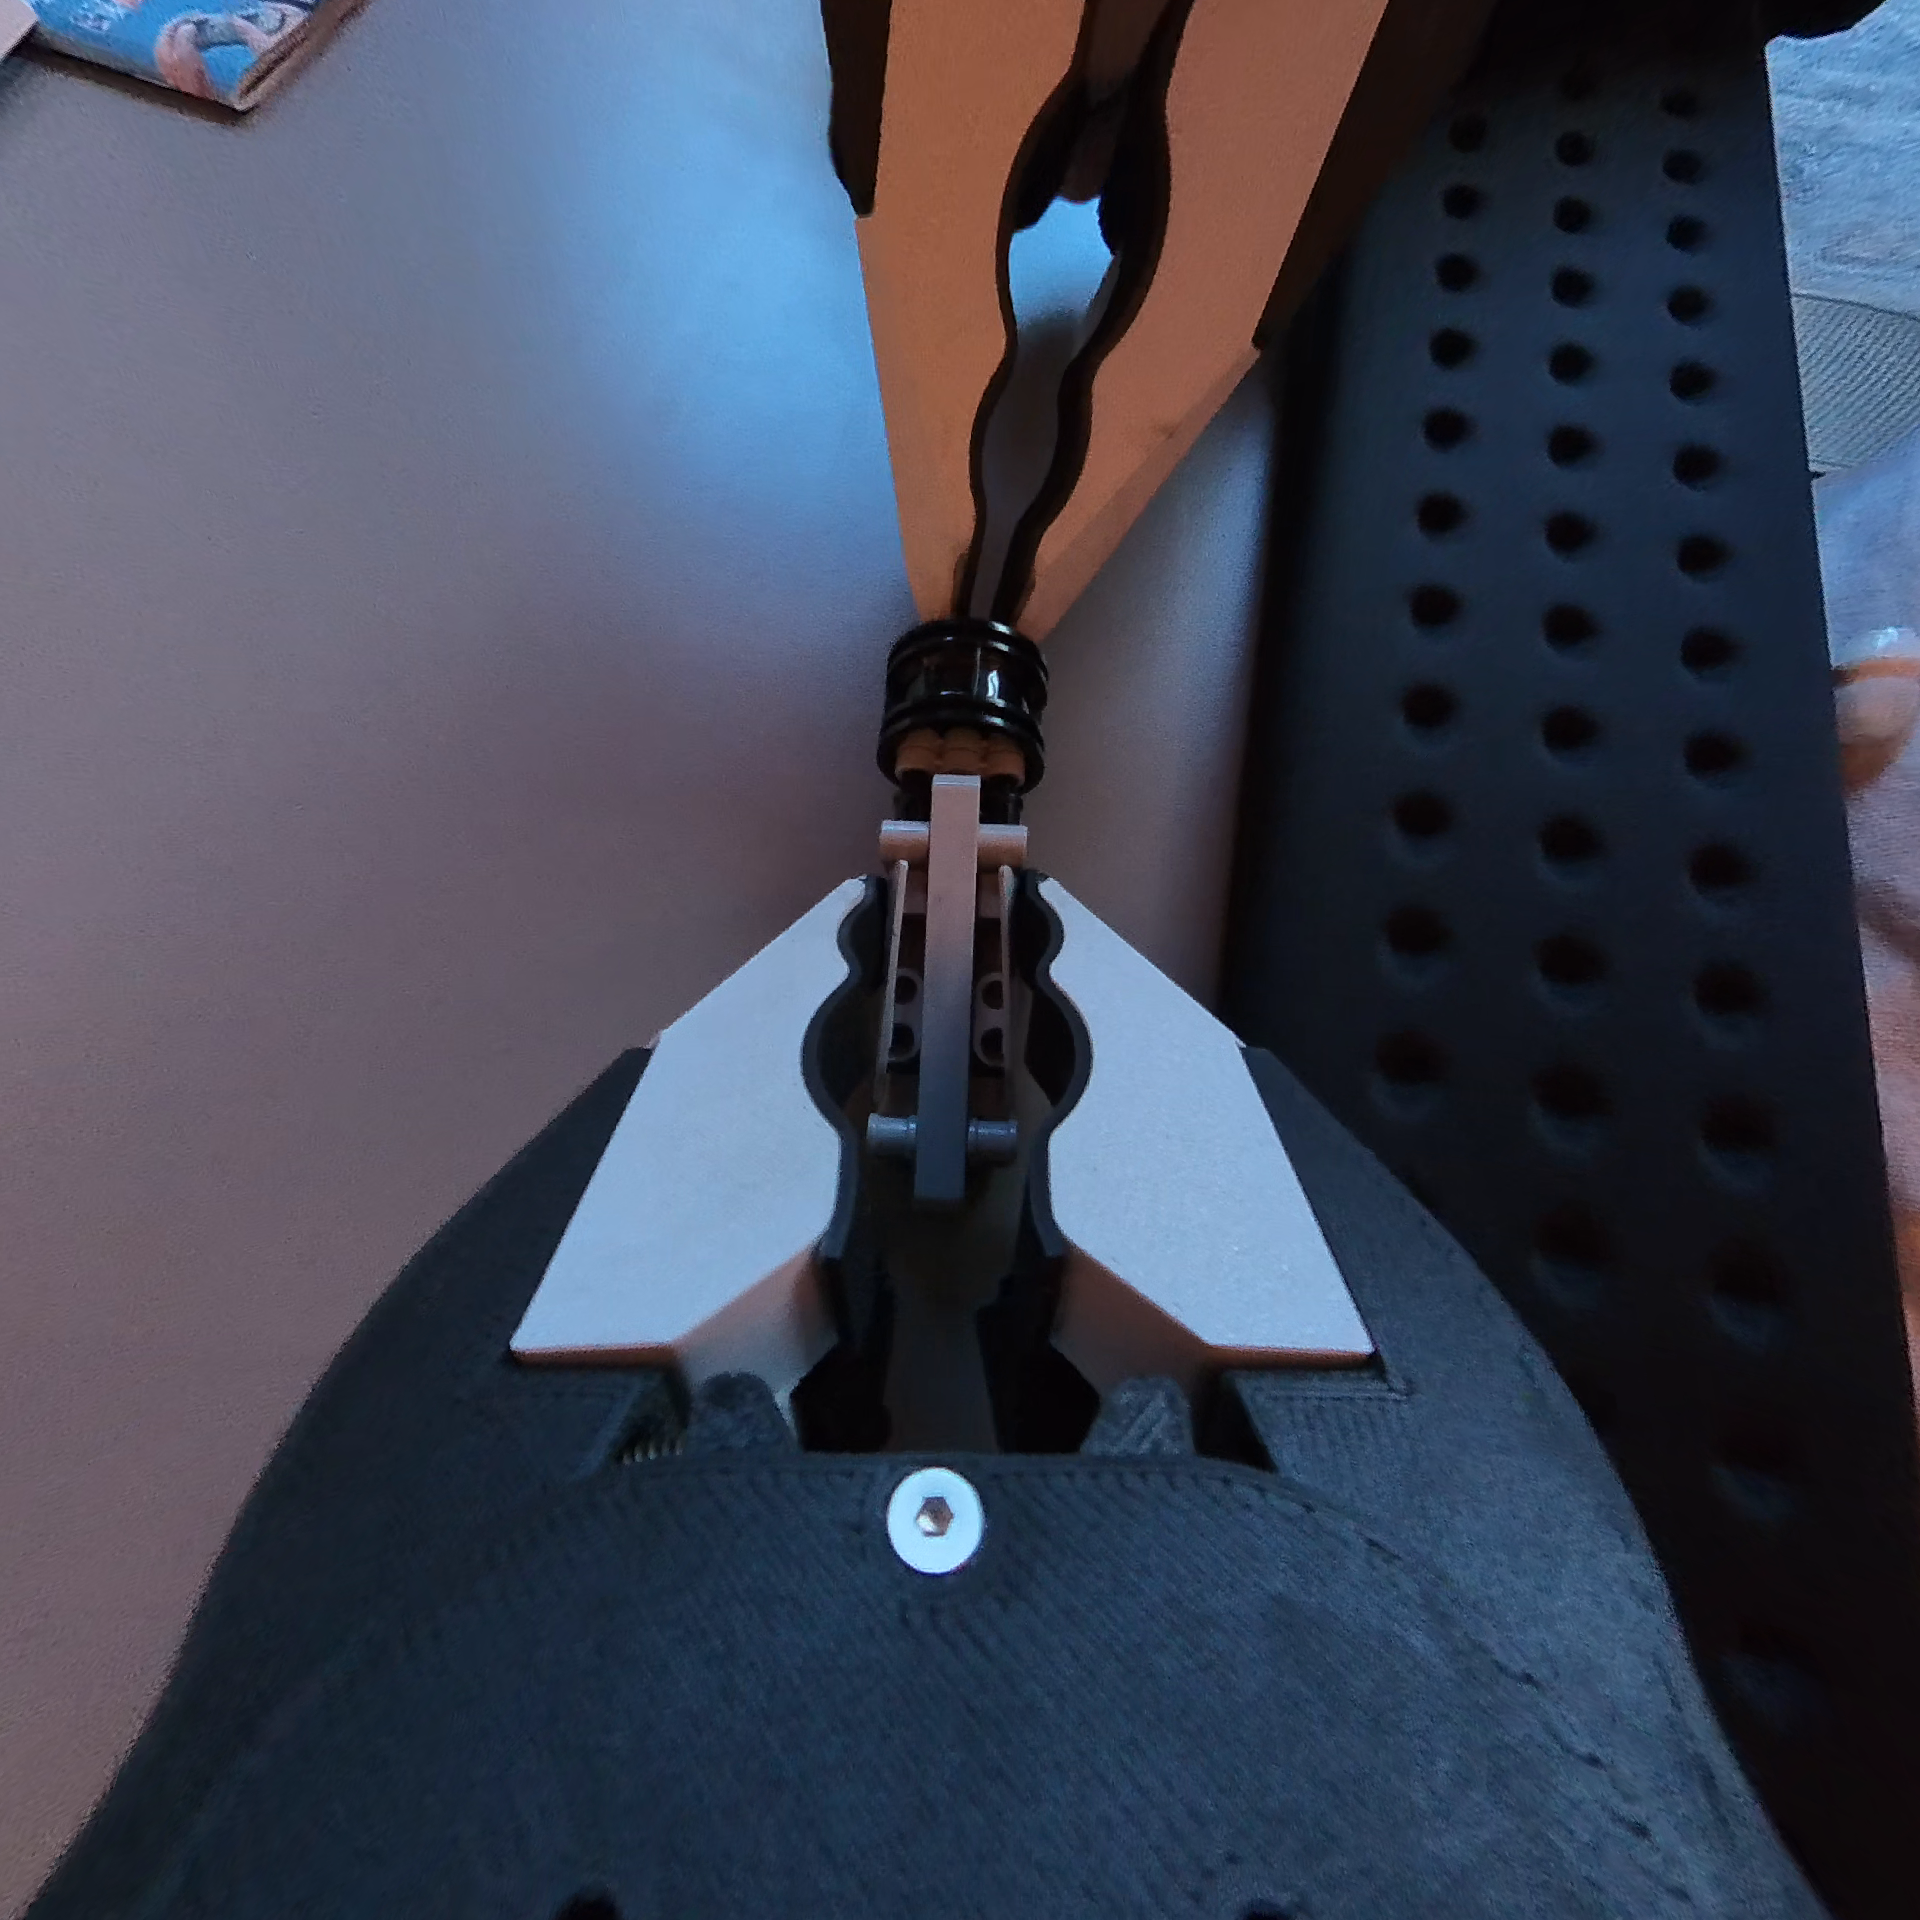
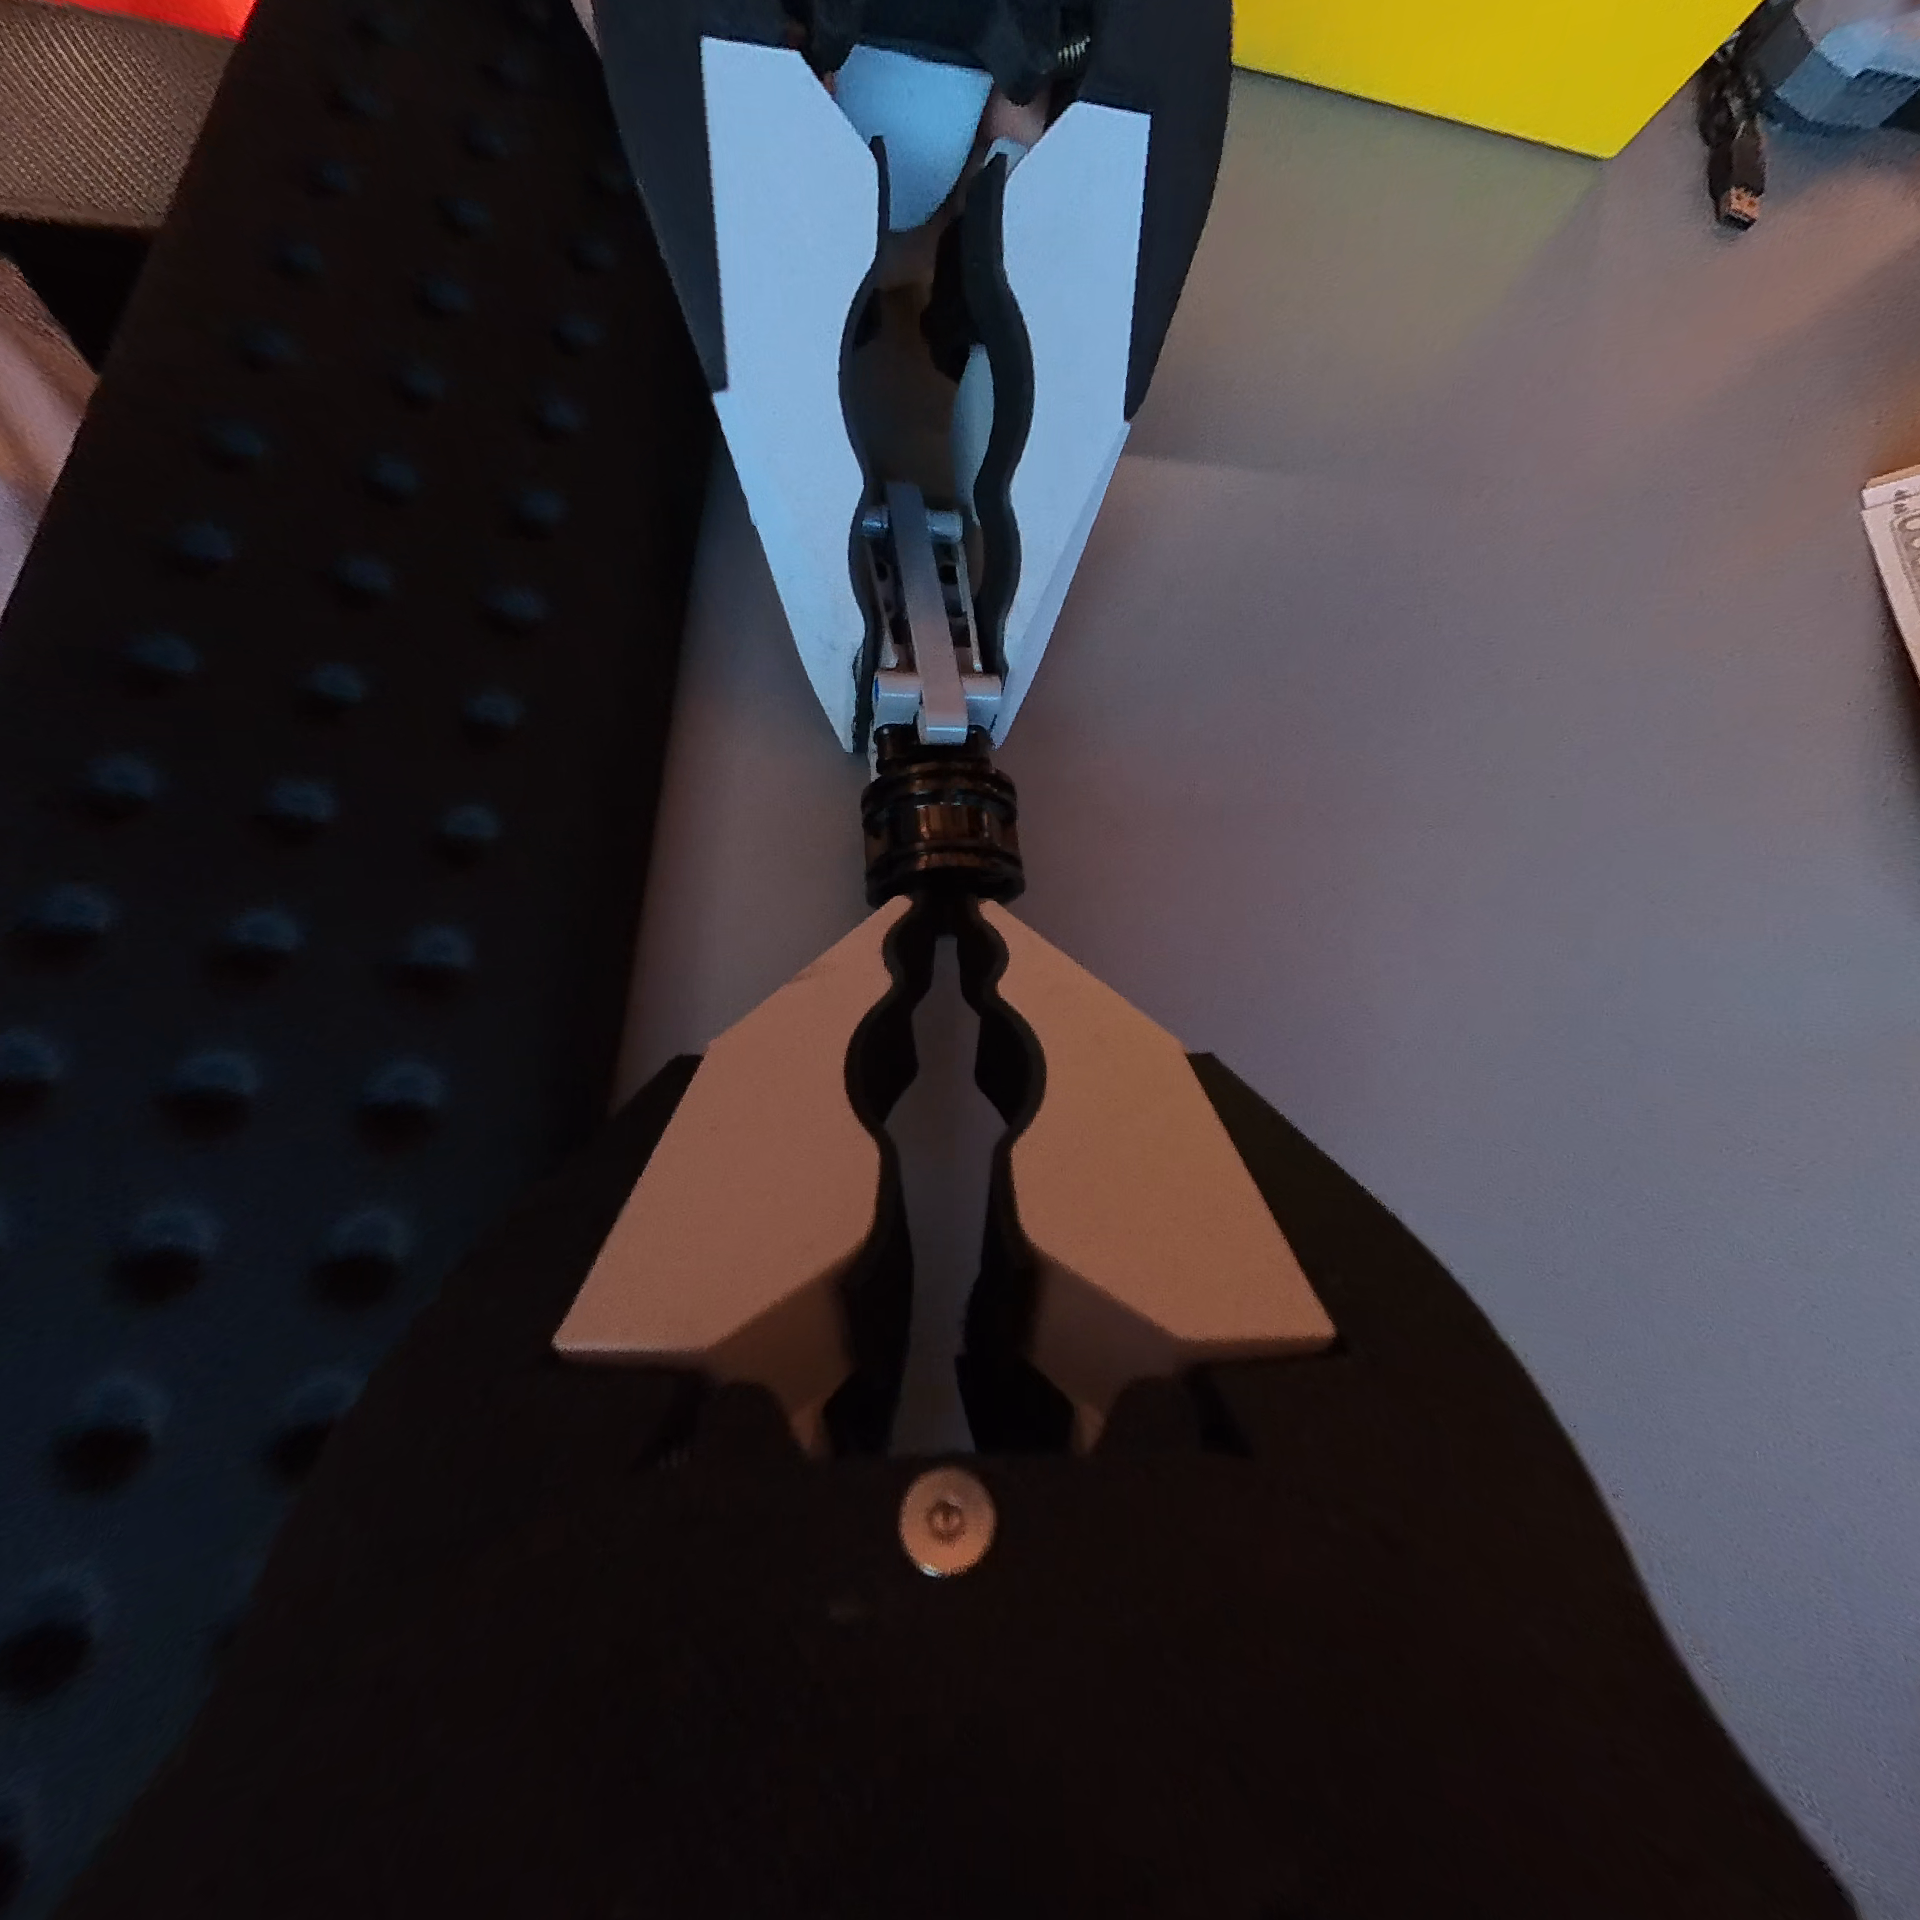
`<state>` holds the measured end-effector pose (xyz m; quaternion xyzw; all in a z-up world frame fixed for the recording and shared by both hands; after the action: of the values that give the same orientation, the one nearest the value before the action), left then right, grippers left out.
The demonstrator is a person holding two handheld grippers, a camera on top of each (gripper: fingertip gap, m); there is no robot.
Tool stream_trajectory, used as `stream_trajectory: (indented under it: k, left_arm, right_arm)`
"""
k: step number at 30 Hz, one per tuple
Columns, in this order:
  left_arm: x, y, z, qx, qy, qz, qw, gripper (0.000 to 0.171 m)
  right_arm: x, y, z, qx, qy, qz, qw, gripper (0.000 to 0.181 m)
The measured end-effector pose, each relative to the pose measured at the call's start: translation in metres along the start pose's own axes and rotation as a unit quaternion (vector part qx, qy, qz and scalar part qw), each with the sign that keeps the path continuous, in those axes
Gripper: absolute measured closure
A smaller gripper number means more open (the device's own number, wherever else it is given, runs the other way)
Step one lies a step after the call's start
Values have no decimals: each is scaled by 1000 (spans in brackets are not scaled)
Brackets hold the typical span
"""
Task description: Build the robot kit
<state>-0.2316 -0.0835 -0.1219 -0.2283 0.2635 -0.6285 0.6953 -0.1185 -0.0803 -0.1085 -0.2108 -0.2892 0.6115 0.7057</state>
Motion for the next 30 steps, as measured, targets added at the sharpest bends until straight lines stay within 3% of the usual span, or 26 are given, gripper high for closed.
stream_trajectory:
  k: [13, 30]
  left_arm:
    - [0, 0, 0, 0, 2, 0, 1000, 149]
    - [1, -1, 0, 0, 7, 5, 1000, 149]
  right_arm:
    - [1, 5, 7, -19, -25, 5, 999, 181]
    - [-5, 10, 20, -113, -102, -3, 988, 181]
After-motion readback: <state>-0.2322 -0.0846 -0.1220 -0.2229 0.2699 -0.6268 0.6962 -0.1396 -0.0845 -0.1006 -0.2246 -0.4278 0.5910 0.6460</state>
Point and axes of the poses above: each gripper's, where its closed fingertips meet, y out along the fingers, z out of its top, x = y × z across the jaws, the point moved 6 cm from there along -y, back along the fingers, and after that the axes turned 5 degrees about y, right-handed, at the moved point
